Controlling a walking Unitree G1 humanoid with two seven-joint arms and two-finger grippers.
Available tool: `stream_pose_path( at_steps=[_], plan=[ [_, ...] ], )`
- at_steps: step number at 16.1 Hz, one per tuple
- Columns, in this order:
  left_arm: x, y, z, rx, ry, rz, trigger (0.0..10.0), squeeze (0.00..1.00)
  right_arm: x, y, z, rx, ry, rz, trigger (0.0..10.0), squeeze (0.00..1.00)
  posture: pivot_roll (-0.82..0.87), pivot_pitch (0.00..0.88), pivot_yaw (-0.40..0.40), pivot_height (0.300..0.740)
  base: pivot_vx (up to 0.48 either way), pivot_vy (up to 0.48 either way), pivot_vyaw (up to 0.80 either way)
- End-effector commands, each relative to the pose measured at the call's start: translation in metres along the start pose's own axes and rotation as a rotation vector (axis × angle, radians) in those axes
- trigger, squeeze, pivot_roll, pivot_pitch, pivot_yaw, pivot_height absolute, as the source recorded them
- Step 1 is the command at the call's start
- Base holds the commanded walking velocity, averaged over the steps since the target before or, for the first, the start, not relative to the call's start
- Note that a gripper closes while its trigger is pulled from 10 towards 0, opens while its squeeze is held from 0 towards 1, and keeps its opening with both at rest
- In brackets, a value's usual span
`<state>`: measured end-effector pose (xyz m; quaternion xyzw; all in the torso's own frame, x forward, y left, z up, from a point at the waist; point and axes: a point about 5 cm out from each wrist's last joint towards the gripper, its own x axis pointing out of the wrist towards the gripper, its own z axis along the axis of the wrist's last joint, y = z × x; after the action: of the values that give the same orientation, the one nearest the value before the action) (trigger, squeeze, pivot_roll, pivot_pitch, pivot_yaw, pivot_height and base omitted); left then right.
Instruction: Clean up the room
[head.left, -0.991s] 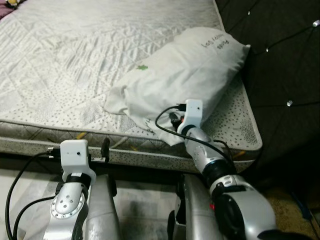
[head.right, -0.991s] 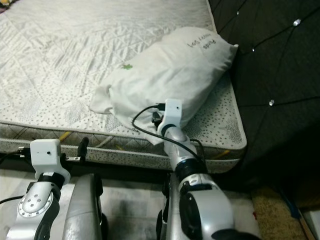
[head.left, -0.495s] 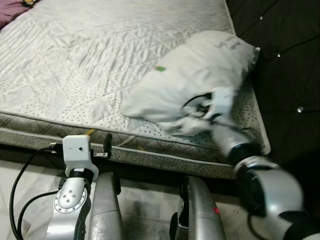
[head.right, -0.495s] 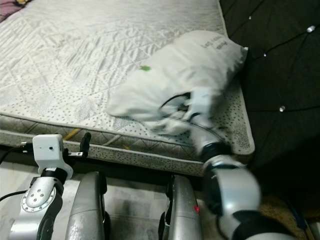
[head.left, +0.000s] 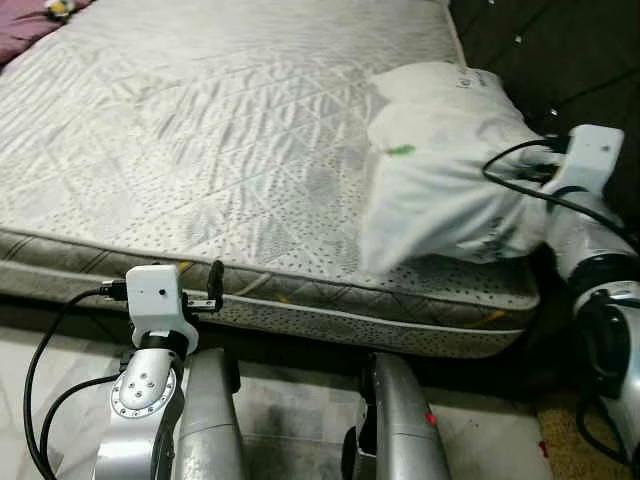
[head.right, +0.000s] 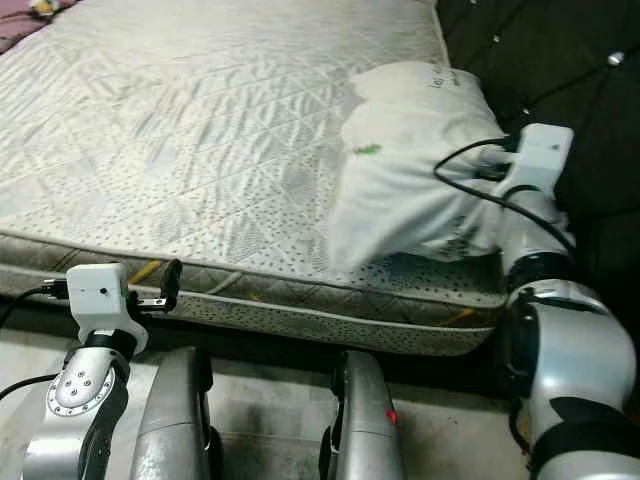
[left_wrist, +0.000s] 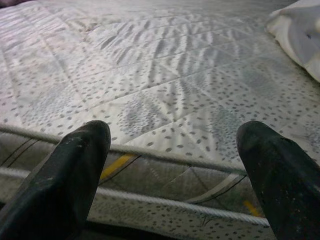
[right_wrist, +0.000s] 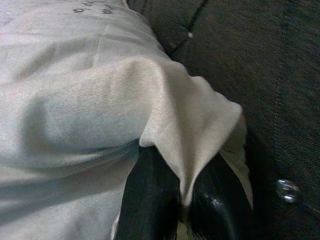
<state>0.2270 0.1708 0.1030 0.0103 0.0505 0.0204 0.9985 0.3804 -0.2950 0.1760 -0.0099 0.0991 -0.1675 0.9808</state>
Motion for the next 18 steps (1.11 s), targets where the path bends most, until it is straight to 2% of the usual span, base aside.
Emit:
stream_pose_path(
  at_steps=[1, 2, 4, 6, 9, 10, 11, 12, 14, 16, 17, 18],
  plan=[
    [0.001, 0.001, -0.002, 0.004, 0.002, 0.007, 10.0, 0.00, -0.001, -0.005, 0.004, -0.064, -0.054, 0.033, 0.0, 0.00, 0.11, 0.004, -0.087, 0.560, 0.000, 0.000, 0.00],
    [0.001, 0.001, -0.002, 0.004, 0.002, 0.007, 10.0, 0.00, -0.003, -0.003, -0.009, -0.109, -0.025, 0.069, 0.0, 0.00, 0.11, 0.004, -0.083, 0.560, 0.000, 0.000, 0.00],
    [0.002, -0.001, -0.002, 0.004, 0.002, 0.000, 10.0, 0.00, -0.011, 0.014, -0.047, -0.180, 0.038, 0.201, 0.0, 0.00, 0.10, 0.003, -0.075, 0.560, 0.000, 0.000, 0.00],
    [0.004, -0.002, -0.002, 0.007, 0.002, -0.015, 10.0, 0.00, -0.020, 0.030, -0.073, -0.178, 0.084, 0.267, 0.0, 0.00, 0.09, 0.002, -0.063, 0.560, 0.000, 0.000, 0.00],
    [0.007, -0.001, -0.003, 0.016, 0.015, -0.006, 10.0, 0.00, -0.026, 0.048, -0.085, -0.210, 0.096, 0.329, 0.0, 0.00, 0.09, 0.000, -0.049, 0.560, 0.000, 0.000, 0.00],
    [0.005, -0.003, -0.004, 0.019, 0.011, -0.016, 10.0, 0.00, -0.023, 0.051, -0.079, -0.281, 0.085, 0.339, 0.0, 0.00, 0.09, 0.000, -0.050, 0.560, 0.000, 0.000, 0.00],
    [0.005, -0.003, -0.003, 0.019, 0.011, -0.015, 10.0, 0.00, -0.021, 0.048, -0.074, -0.292, 0.077, 0.330, 0.0, 0.00, 0.10, 0.000, -0.051, 0.560, 0.000, 0.000, 0.00],
    [0.005, -0.002, -0.004, 0.018, 0.011, -0.012, 10.0, 0.00, -0.016, 0.039, -0.063, -0.299, 0.065, 0.285, 0.0, 0.00, 0.10, 0.000, -0.052, 0.560, 0.000, 0.000, 0.00],
    [0.006, -0.001, -0.004, 0.016, 0.009, -0.005, 10.0, 0.00, -0.006, 0.010, -0.030, -0.298, 0.024, 0.139, 0.0, 0.00, 0.10, 0.000, -0.057, 0.560, 0.000, 0.000, 0.00],
    [0.005, 0.000, -0.003, 0.017, 0.007, 0.001, 10.0, 0.00, -0.005, -0.033, -0.006, -0.271, 0.006, -0.045, 0.0, 0.00, 0.10, 0.000, -0.062, 0.560, 0.000, 0.000, 0.00],
    [0.005, 0.001, -0.003, 0.019, 0.007, 0.007, 10.0, 0.00, -0.006, -0.051, 0.002, -0.264, 0.001, -0.112, 0.0, 0.00, 0.11, 0.000, -0.063, 0.560, 0.000, 0.000, 0.00],
    [0.005, 0.002, -0.003, 0.020, 0.008, 0.012, 10.0, 0.00, -0.007, -0.059, 0.004, -0.271, 0.004, -0.140, 0.0, 0.00, 0.11, 0.000, -0.063, 0.560, 0.000, 0.000, 0.00]
  ],
)
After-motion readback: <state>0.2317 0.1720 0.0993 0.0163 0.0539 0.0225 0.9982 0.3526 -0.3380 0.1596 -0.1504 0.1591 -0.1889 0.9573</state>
